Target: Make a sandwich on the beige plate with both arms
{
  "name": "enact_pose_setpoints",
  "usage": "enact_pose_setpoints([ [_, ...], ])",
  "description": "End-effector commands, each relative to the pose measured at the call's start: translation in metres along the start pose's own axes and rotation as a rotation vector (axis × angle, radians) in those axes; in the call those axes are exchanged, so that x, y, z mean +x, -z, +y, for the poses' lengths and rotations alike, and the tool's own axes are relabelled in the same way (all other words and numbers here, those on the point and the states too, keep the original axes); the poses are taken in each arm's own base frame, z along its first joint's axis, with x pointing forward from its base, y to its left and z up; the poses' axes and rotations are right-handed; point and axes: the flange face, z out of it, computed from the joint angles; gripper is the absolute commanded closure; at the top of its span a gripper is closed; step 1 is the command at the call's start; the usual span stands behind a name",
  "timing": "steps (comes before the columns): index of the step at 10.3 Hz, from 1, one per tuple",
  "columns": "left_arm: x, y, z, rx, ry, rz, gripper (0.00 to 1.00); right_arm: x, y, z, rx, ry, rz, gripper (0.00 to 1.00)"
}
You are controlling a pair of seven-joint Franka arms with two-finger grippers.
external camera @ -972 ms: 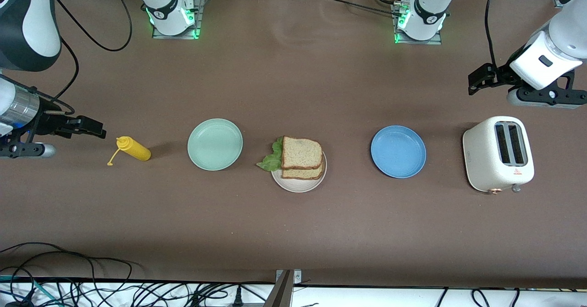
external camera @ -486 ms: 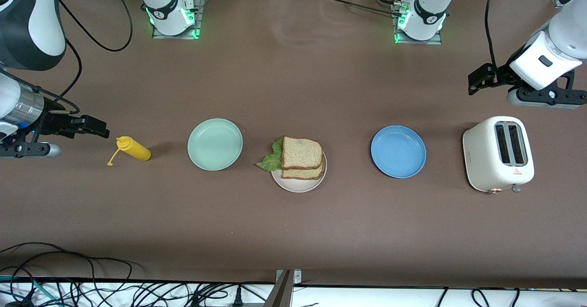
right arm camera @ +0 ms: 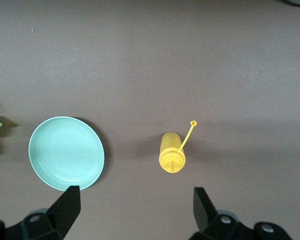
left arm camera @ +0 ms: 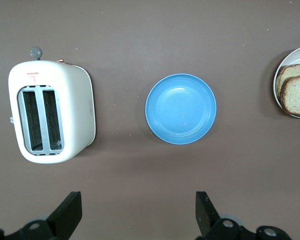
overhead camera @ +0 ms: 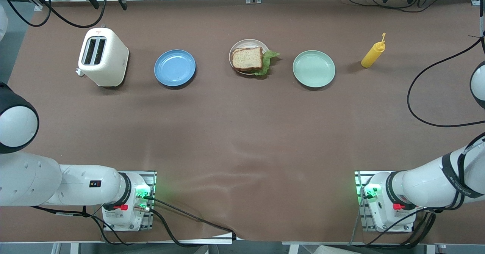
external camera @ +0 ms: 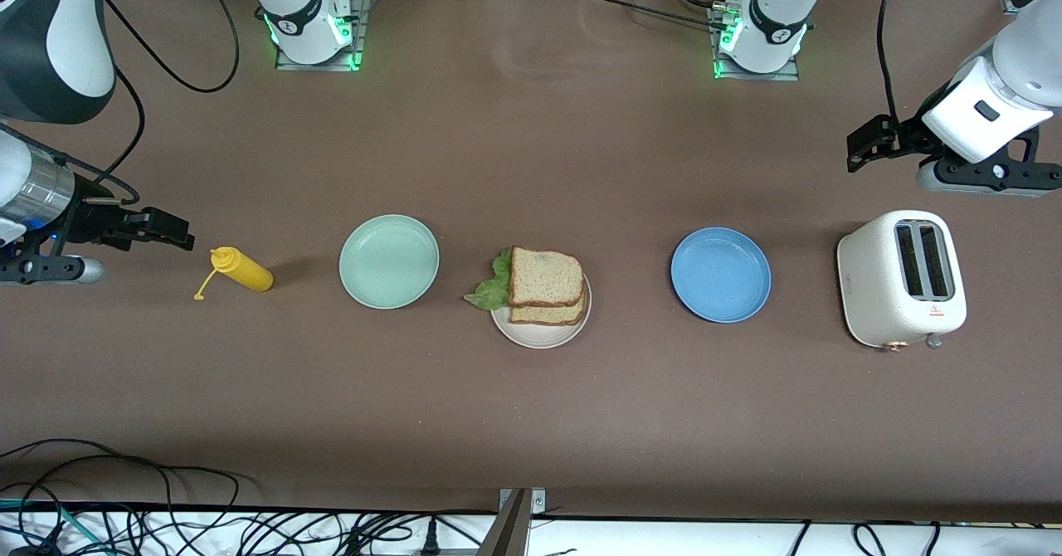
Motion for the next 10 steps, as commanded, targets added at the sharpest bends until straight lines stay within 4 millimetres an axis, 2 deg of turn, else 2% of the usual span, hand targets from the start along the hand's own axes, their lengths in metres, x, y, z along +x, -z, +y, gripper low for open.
enact_pose_setpoints([
  [1, 0.0022, 0.0064, 0.0005, -0.019, 0.004, -0.006, 0.0, -0.0068, 0.006, -0.0062, -0.011, 0.007, 0.014, 0.0],
  [6, 0.0022, 0.0064, -0.0004, -0.019, 0.006, -0.006, 0.0, -0.0071, 0.0072, -0.0118, -0.027, 0.037, 0.017, 0.0],
  [10, 0.0022, 0.0064, -0.0002, -0.021, 0.006, -0.006, 0.0, -0.0067, 0.0064, -0.0072, -0.041, 0.04, 0.015, 0.0],
])
